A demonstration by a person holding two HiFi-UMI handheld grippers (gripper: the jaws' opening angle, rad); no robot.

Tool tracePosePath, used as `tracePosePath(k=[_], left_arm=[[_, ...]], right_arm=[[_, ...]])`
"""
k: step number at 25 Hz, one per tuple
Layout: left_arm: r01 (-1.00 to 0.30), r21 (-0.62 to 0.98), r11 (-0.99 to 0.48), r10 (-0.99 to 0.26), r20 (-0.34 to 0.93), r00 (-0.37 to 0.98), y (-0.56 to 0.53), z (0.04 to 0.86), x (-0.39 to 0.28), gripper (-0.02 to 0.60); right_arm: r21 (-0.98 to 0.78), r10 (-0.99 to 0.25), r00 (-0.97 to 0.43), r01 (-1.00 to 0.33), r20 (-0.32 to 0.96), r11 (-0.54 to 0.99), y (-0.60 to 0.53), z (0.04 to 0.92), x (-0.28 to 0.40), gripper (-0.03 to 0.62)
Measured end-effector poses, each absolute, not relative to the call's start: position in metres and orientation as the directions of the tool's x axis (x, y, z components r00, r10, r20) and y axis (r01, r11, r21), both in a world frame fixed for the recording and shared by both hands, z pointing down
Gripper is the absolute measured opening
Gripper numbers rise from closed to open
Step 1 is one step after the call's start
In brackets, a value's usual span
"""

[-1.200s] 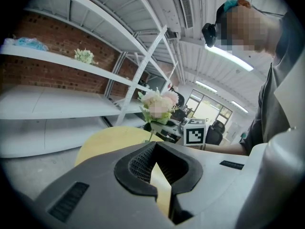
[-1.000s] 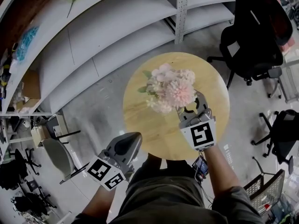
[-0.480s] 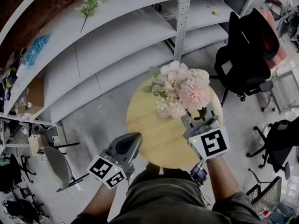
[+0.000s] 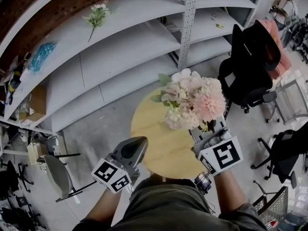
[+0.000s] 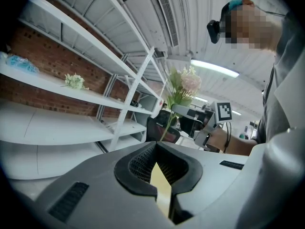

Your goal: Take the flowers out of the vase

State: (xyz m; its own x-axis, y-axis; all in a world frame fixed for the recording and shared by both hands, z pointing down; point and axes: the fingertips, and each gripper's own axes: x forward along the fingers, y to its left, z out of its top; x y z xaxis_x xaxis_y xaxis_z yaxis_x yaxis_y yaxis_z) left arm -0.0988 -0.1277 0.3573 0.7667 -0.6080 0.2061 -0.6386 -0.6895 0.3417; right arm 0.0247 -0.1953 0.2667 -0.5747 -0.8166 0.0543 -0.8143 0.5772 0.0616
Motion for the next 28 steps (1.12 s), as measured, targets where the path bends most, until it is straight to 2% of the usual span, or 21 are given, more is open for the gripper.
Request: tracePosePath(k=[8, 28], left_arm=[[-0.634, 0.338, -0.696, -0.607, 0.194, 0.77, -0.129, 0.355, -0.1, 0.009], [-0.654, 0.336, -0.678, -0.627, 0.2, 0.753, -0.131, 0.352, -0.083, 0.009]], right_arm=[[0.0, -0.815, -0.575, -0.817, 0.07, 0.577, -0.195, 0.277, 0.025, 0.071], [-0.026, -0.802, -0.591, -0.806, 0.086, 0.592, -0.204, 0.289, 0.04, 0.069]])
